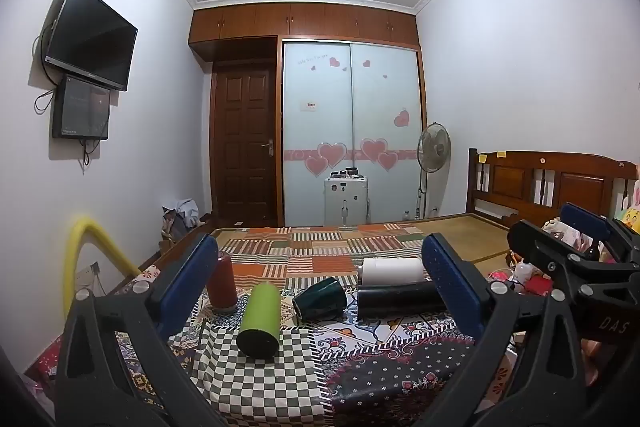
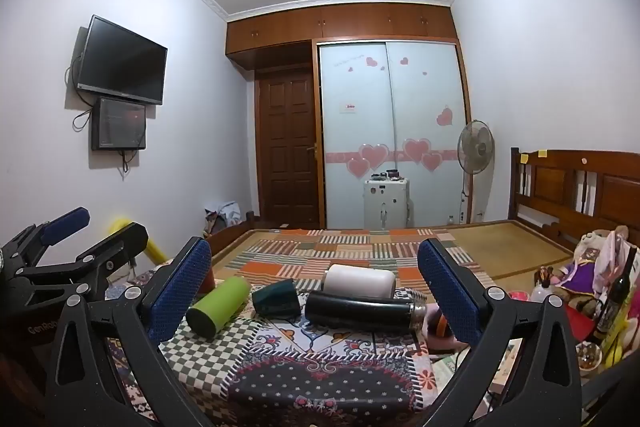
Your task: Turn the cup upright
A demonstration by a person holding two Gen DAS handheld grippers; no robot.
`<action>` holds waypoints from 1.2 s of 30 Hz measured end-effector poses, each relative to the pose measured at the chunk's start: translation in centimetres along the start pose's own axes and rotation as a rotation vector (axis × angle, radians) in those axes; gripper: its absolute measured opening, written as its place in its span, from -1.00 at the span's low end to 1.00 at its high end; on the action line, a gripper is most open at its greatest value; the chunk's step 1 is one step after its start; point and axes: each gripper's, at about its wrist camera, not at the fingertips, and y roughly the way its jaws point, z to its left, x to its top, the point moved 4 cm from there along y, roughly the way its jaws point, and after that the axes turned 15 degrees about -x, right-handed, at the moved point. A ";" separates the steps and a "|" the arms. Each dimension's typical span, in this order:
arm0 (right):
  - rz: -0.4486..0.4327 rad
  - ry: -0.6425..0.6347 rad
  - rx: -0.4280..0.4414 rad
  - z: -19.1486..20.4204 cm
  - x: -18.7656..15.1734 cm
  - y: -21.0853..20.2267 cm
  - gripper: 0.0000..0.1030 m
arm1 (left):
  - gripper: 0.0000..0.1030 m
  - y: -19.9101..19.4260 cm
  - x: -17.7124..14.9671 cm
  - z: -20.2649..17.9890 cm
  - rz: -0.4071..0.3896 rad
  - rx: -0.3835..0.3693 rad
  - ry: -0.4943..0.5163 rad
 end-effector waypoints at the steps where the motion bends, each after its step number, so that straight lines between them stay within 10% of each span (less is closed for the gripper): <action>1: 0.000 0.000 0.000 0.0 0.0 0.0 1.00 | 1.00 0.0 0.0 0.0 0.001 0.000 0.001; 36: 0.031 -0.012 0.004 0.6 -0.9 1.9 1.00 | 1.00 2.9 -1.7 1.5 0.082 -0.028 -0.028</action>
